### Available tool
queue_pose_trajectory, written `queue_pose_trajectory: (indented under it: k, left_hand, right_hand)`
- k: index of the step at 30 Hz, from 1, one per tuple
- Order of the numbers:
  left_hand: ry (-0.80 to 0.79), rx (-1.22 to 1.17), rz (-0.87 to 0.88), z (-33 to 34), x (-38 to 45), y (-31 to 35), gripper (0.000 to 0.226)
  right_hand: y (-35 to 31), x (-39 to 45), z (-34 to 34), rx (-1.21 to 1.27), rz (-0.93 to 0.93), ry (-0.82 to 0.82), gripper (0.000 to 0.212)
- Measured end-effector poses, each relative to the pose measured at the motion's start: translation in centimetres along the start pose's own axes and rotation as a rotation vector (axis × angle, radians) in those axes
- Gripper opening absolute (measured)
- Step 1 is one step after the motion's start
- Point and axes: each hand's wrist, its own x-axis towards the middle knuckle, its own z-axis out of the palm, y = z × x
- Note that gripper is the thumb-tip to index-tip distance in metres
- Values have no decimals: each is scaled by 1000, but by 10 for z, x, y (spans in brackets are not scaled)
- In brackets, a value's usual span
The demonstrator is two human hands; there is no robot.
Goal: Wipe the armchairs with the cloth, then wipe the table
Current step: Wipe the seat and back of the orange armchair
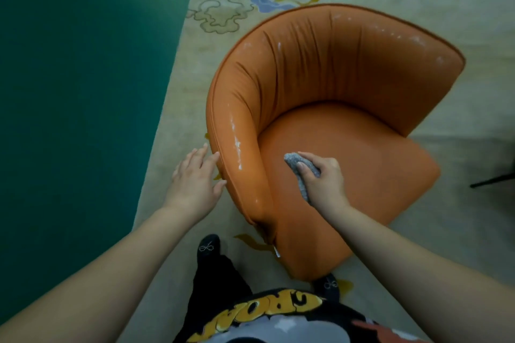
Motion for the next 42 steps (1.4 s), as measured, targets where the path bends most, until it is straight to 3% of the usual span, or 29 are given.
queue_pose_trajectory:
  k: [9, 17, 24, 28, 30, 35, 37, 40, 42]
  left_hand:
    - [-51, 66, 360, -11, 87, -64, 79]
    - [-132, 68, 496, 6, 136, -69, 96]
    - [-105, 120, 535, 13, 149, -73, 99]
    - [-144, 100, 489, 2, 165, -73, 99]
    - [-174, 81, 467, -4, 175, -73, 101]
    - [-198, 53, 463, -13, 189, -69, 100]
    - [-218, 44, 468, -16, 193, -70, 101]
    - [-233, 26, 499, -20, 198, -74, 101]
    - [-227, 23, 509, -19, 197, -76, 101]
  right_hand:
    - [-18, -5, 128, 151, 234, 305, 26]
    - [6, -35, 154, 97, 402, 511, 27]
    - [-18, 15, 171, 93, 168, 350, 28]
    - [9, 3, 154, 64, 345, 462, 28]
    - [3, 6, 159, 65, 333, 473, 29]
    - [-50, 68, 192, -10, -52, 309, 34]
    - [-48, 90, 185, -5, 13, 342, 33]
    - [-14, 80, 161, 56, 308, 443, 30]
    - [-7, 58, 160, -19, 323, 462, 31]
